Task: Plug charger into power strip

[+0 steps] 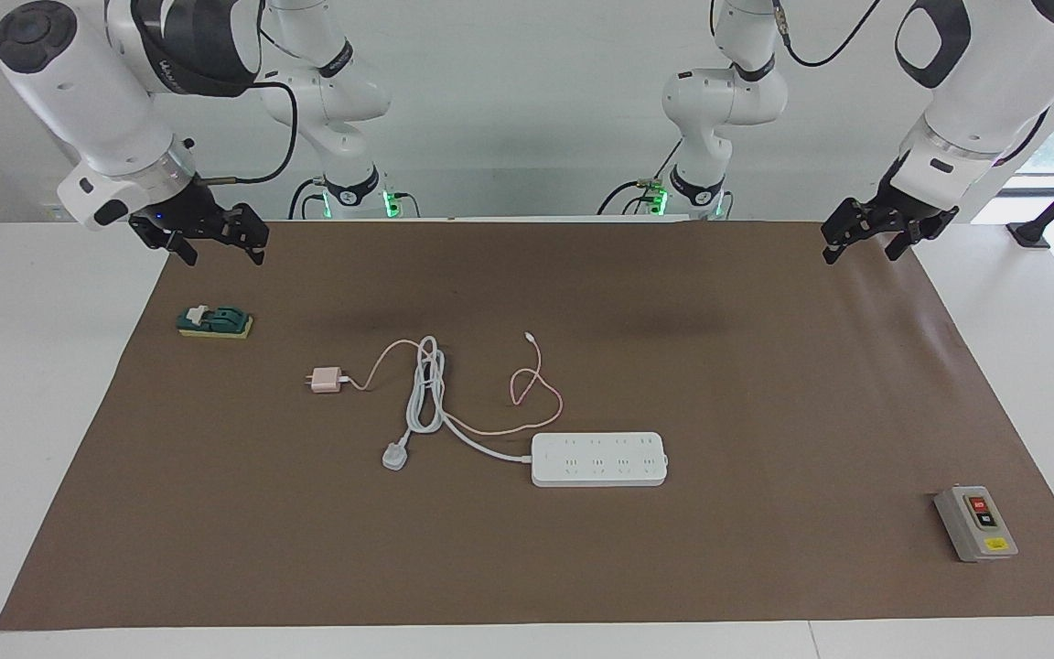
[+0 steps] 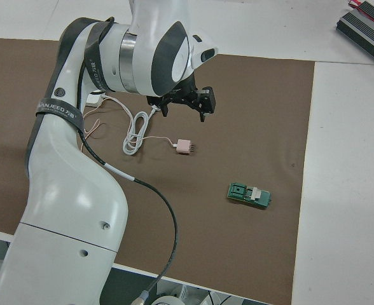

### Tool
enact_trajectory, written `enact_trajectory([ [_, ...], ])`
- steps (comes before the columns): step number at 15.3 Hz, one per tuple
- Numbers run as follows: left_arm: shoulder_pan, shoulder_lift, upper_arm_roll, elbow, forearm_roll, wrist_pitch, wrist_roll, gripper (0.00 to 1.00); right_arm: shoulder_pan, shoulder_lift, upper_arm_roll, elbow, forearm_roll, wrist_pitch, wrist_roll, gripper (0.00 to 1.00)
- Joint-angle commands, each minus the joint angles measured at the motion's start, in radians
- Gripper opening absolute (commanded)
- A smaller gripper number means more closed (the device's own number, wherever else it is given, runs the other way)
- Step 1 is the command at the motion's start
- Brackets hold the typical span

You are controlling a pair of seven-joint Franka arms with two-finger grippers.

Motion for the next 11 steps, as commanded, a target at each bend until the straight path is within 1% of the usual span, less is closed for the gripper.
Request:
enact_trajectory([
  [1,0.01,-0.004,-0.004,0.006,-0.003,-0.006,-0.005,1.0,0.009,-0.008,-0.006,0.001,-0.017,-0.001,0.013,1.0],
  [5,0.009,-0.004,-0.004,0.006,-0.003,-0.006,-0.005,1.0,0.009,-0.022,-0.002,-0.019,-0.02,-0.001,0.016,1.0],
  [9,0.009,-0.002,-0.004,0.006,-0.003,-0.006,-0.005,1.0,0.009,-0.022,0.006,-0.016,-0.017,-0.008,0.014,1.0],
  [11,0.009,-0.004,-0.004,0.006,-0.003,-0.006,-0.005,1.0,0.009,-0.022,0.0,-0.011,-0.011,0.008,0.013,1.0],
])
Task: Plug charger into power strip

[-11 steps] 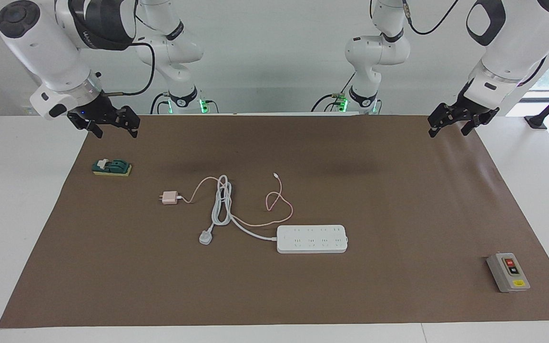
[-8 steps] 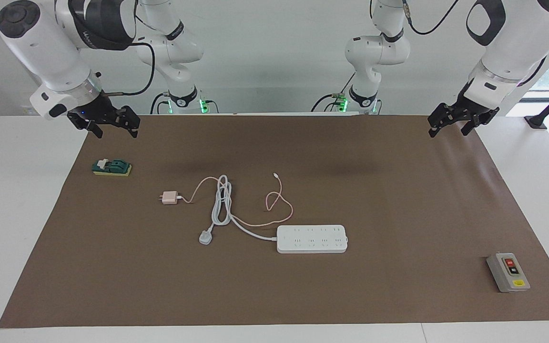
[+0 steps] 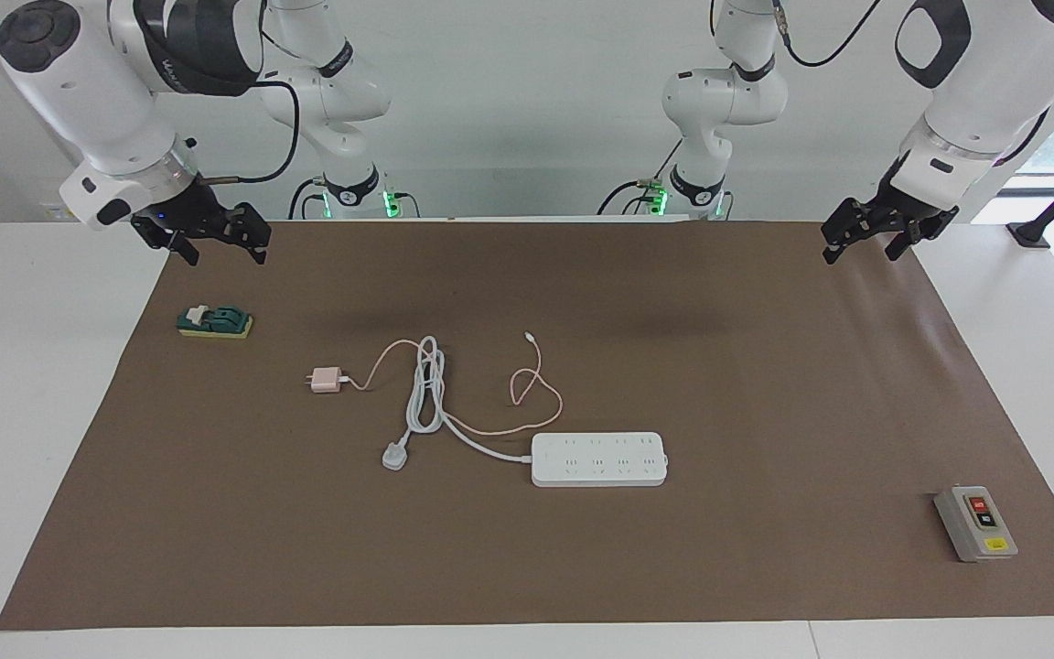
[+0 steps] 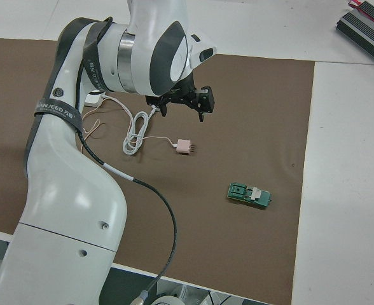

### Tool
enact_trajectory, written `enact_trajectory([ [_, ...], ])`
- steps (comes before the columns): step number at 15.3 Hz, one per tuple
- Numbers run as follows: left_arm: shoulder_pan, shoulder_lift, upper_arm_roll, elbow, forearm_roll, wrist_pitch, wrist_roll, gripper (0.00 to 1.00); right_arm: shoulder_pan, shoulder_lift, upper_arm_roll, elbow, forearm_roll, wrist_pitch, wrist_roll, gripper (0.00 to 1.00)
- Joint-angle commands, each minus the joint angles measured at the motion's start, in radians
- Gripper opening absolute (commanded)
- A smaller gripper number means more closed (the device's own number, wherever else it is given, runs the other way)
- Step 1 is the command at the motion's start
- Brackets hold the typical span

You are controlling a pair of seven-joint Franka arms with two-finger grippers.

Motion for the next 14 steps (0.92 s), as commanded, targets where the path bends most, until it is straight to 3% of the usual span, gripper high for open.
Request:
enact_trajectory([
  [1,0.009,-0.004,-0.006,0.006,-0.003,-0.006,-0.005,1.0,0.008,-0.02,-0.003,-0.016,-0.011,0.039,0.016,1.0],
  [3,0.009,-0.002,-0.004,0.006,-0.003,-0.006,-0.005,1.0,0.006,-0.019,-0.006,-0.016,0.017,0.056,0.042,1.0],
  [11,0.01,-0.004,-0.004,0.006,-0.003,-0.006,-0.005,1.0,-0.003,0.022,0.002,-0.043,0.127,0.055,0.8,1.0],
  [14,0.009,-0.002,-0.004,0.006,-0.003,-0.006,-0.005,1.0,-0.023,0.059,0.0,-0.103,0.19,0.137,1.177,1.0],
])
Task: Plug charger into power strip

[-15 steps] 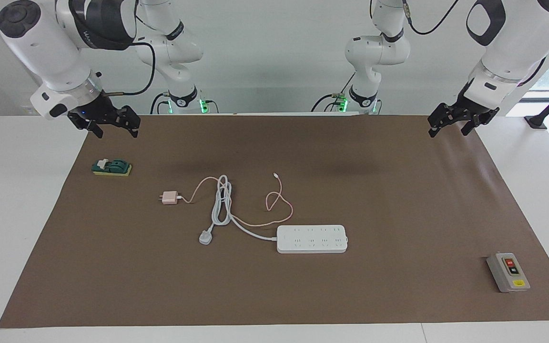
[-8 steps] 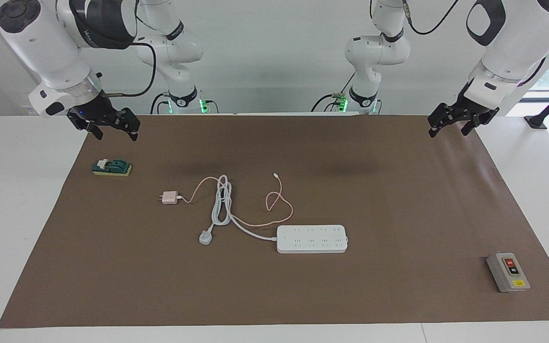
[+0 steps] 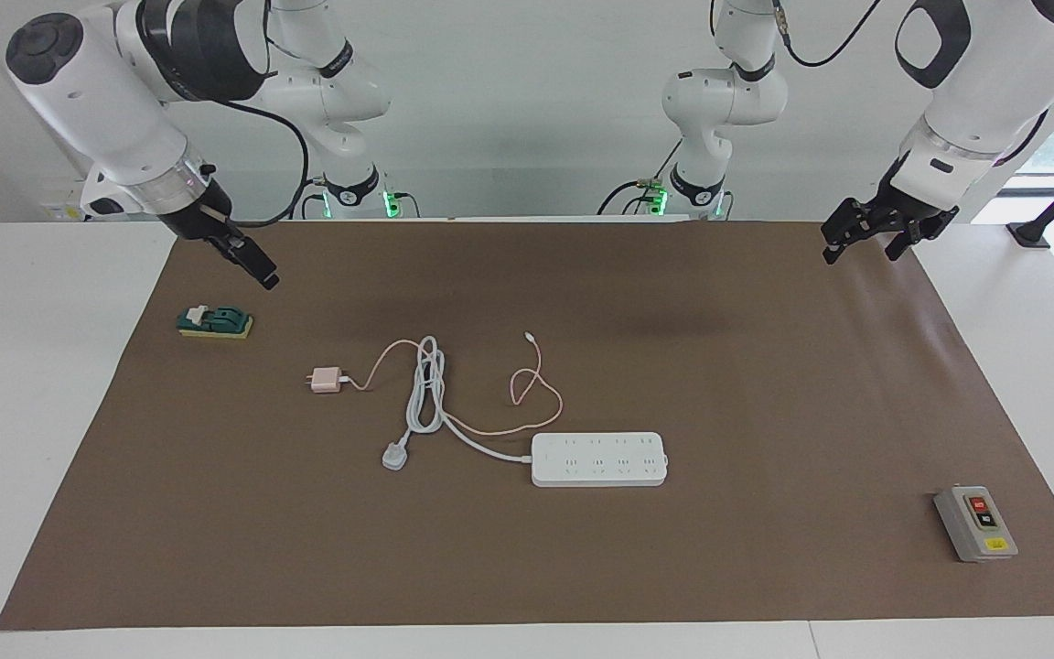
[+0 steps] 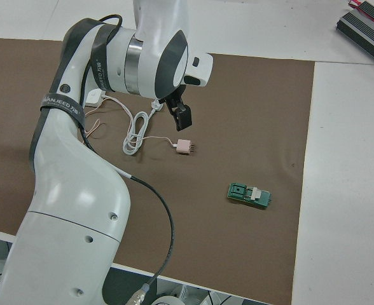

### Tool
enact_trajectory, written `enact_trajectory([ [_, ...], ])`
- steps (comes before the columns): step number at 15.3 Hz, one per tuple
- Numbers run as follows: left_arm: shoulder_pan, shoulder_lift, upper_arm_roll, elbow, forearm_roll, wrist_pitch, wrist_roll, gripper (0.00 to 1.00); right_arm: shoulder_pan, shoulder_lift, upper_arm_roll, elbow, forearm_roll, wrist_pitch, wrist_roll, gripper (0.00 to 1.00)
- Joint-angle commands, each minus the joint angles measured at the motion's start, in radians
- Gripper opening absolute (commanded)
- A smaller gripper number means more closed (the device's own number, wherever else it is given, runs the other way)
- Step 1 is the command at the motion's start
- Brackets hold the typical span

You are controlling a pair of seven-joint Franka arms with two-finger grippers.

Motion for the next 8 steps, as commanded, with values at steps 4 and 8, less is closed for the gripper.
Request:
enact_trajectory([
  [4,0.006,-0.004,-0.006,0.006,-0.003,0.0,-0.008,1.0,-0.051,0.037,0.001,-0.129,0.136,0.172,0.287,1.0],
  [8,0.007,-0.007,-0.009,0.008,-0.003,-0.01,-0.002,1.0,-0.068,0.096,0.003,-0.166,0.188,0.256,0.301,1.0],
])
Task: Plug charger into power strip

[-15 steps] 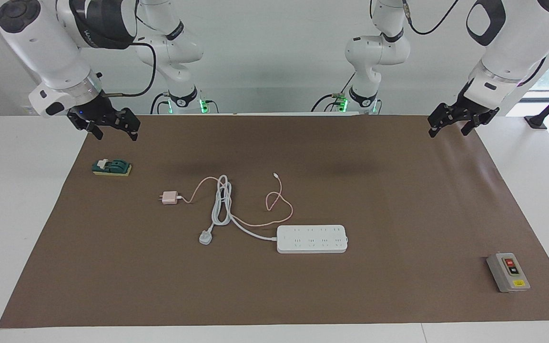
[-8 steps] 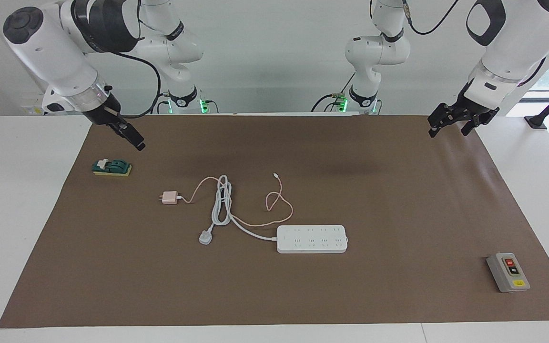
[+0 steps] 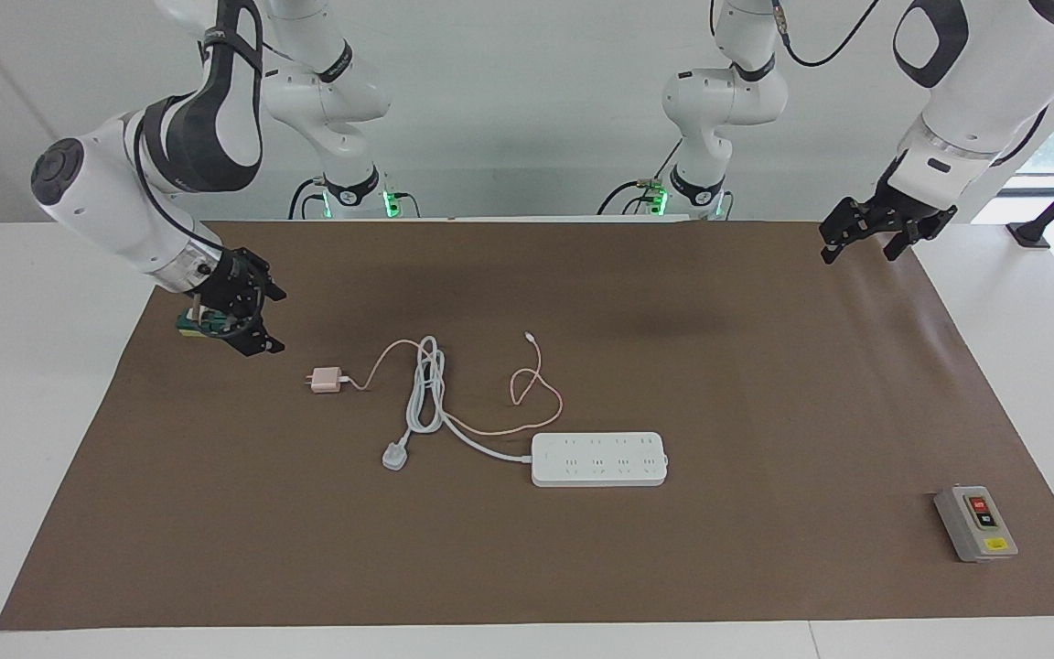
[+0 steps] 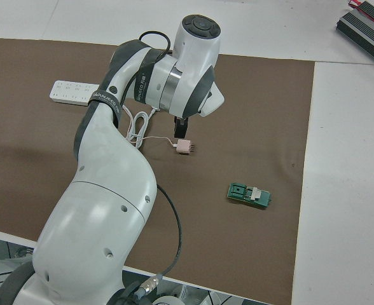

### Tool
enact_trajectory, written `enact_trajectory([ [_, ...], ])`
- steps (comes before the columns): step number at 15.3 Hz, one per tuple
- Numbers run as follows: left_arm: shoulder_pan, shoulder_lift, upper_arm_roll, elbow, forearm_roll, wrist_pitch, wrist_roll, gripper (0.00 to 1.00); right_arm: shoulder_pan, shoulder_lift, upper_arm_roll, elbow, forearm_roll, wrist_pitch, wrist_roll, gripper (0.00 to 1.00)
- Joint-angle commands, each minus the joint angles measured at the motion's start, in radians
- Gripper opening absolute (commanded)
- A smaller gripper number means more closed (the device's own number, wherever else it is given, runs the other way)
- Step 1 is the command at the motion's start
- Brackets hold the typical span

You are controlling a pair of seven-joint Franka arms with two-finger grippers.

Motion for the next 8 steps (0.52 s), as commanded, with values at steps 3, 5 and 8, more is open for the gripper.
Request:
enact_trajectory([
  [3,-0.001,-0.011,-0.004,0.008,-0.008,-0.005,0.003,1.0,0.016,0.012,0.007,-0.116,0.051,0.168,-0.043,1.0],
  [5,-0.004,-0.011,-0.006,0.006,-0.023,0.014,0.01,1.0,0.015,0.007,0.007,-0.158,0.092,0.189,-0.052,1.0],
  [8,0.01,-0.034,-0.004,-0.058,-0.202,0.093,0.021,1.0,-0.005,0.057,0.007,-0.175,0.154,0.197,-0.174,1.0],
])
